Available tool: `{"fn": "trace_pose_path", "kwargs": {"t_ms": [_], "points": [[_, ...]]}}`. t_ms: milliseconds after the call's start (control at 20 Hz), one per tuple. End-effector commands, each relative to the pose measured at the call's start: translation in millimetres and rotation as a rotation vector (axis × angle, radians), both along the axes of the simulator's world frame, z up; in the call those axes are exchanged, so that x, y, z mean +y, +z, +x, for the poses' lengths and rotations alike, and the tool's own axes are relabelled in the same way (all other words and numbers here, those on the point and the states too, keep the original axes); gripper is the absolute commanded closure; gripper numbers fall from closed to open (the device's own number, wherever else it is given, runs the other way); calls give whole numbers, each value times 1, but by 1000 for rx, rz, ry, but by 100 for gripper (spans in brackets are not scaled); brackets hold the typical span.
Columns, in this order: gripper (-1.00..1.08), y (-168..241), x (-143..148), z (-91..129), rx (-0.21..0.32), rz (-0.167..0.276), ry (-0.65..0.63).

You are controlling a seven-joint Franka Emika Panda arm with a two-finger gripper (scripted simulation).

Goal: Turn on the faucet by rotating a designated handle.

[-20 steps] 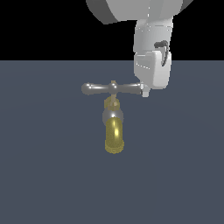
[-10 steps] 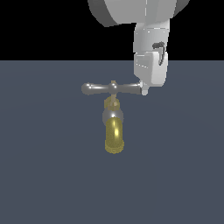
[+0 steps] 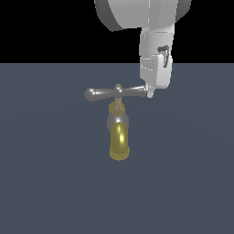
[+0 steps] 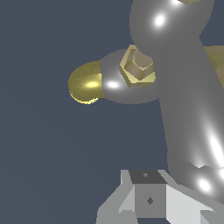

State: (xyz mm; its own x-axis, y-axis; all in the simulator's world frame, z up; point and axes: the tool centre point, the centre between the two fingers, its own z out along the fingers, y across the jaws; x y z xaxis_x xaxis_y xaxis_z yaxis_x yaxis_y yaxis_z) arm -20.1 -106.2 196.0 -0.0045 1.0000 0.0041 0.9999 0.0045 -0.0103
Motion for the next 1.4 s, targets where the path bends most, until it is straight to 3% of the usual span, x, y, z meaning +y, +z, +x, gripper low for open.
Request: {"fn": "trace_pose_path", "kwargs": {"t_ms": [0,450,550,1350], "points": [[108,2,-1,12,-10,-4,2],[108,2,-4,37,-10,-4,2],[108,-1,-12,29,-1,-5,-13],[108,1,28,82,-7,-4,-3]]}}
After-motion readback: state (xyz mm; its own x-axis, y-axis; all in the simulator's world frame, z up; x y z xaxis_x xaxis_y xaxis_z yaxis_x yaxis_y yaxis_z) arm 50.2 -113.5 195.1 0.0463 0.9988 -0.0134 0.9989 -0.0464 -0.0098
